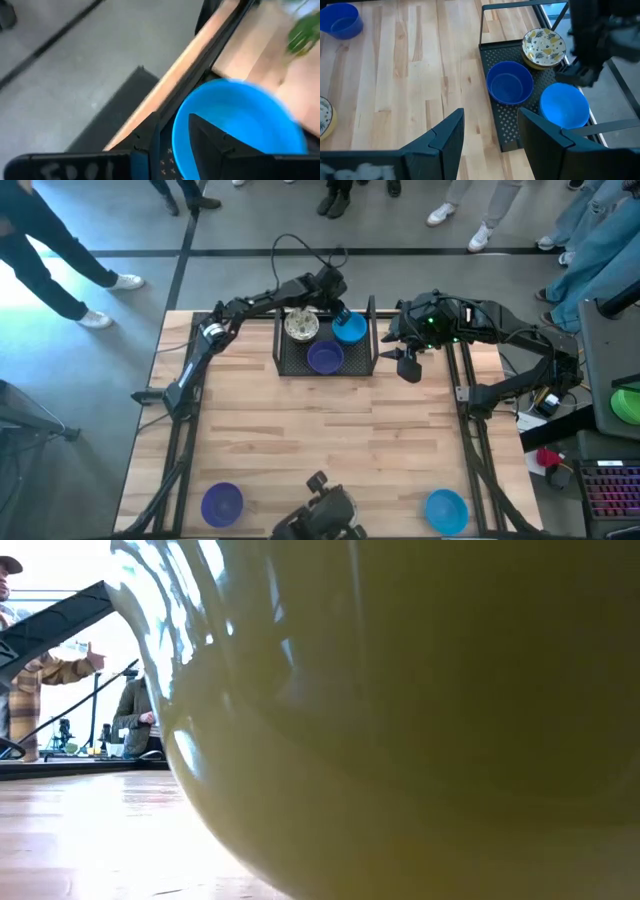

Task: Pick & Place Mini bowls
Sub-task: Stack the purple bowl on top of the purple bowls on the shelf

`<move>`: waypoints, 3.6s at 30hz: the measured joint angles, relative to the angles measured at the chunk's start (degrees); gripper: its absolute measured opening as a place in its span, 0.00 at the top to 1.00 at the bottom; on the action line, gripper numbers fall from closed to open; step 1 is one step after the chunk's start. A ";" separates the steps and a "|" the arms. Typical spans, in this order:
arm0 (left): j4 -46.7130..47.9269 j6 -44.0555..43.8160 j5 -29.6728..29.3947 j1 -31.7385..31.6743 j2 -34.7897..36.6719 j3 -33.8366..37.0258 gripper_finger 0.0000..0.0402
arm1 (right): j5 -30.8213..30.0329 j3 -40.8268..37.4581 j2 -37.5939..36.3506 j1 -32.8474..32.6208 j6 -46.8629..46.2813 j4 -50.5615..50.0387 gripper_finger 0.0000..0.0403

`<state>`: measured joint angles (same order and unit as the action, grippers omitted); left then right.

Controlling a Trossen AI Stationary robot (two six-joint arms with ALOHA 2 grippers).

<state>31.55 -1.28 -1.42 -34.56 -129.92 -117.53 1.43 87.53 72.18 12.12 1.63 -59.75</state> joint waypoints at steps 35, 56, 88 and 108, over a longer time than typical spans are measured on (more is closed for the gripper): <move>28.62 -6.75 -10.42 30.89 51.24 29.45 0.76 | 2.87 0.00 -0.35 0.02 7.07 -3.15 0.56; 30.80 -24.94 1.15 52.94 57.10 47.09 0.76 | 9.74 0.00 -0.22 0.02 9.33 -3.06 0.56; 22.23 -33.41 3.43 80.97 57.10 57.43 0.76 | 23.20 0.00 -0.06 -0.18 -1.24 -0.87 0.56; 7.29 -30.43 8.34 81.93 57.10 73.16 0.76 | 23.06 0.00 0.07 -0.15 -1.66 -0.79 0.56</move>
<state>38.84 -31.70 6.92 47.37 -72.82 -44.37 24.49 87.53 72.25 11.97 -0.03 -60.53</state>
